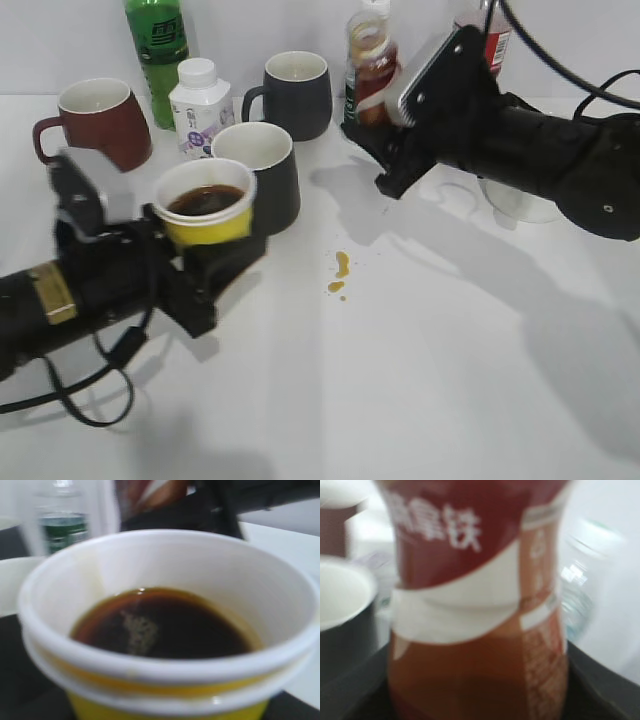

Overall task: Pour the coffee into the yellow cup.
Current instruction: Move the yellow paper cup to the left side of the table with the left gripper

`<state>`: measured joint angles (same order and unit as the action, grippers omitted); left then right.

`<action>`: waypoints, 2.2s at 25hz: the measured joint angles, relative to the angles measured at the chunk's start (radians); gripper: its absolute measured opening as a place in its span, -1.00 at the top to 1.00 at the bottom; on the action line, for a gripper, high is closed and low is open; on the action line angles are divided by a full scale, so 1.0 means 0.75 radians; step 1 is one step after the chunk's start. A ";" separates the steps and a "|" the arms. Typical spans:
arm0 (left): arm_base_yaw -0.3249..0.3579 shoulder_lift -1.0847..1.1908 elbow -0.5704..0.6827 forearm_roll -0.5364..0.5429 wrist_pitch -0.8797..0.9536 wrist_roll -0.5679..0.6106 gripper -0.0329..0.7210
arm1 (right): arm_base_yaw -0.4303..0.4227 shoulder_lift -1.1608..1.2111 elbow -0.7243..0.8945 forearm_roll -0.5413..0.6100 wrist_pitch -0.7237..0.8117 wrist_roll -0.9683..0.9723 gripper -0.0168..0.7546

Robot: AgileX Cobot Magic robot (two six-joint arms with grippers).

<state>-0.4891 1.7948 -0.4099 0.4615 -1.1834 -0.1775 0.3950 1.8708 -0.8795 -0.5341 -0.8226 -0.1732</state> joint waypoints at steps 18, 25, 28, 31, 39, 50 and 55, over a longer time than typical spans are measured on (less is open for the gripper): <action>0.186 -0.067 0.108 -0.272 -0.009 0.151 -0.20 | 0.000 0.056 0.000 0.374 0.011 0.283 -0.34; 0.188 0.005 0.067 -0.513 -0.011 0.237 -0.20 | 0.000 0.152 -0.020 0.426 -0.060 0.281 -0.34; 0.188 0.084 0.012 -0.542 -0.011 0.237 -0.19 | 0.000 0.180 -0.041 0.427 -0.078 0.271 -0.34; 0.188 0.168 -0.047 -0.588 -0.011 0.246 -0.19 | 0.000 0.196 -0.069 0.428 -0.092 0.254 -0.34; 0.199 0.335 -0.163 -0.656 -0.082 0.250 -0.19 | 0.000 0.243 -0.115 0.430 -0.096 0.247 -0.34; 0.201 0.356 -0.135 -0.679 -0.084 0.245 -0.70 | 0.000 0.296 -0.121 0.427 -0.096 0.241 -0.34; 0.201 0.270 -0.040 -0.690 -0.051 0.249 -0.72 | 0.000 0.350 -0.136 0.371 -0.109 0.242 -0.34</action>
<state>-0.3387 1.9971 -0.4397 -0.0558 -1.2215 0.0089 0.3950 2.1336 -0.9814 -0.2559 -0.9043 0.0083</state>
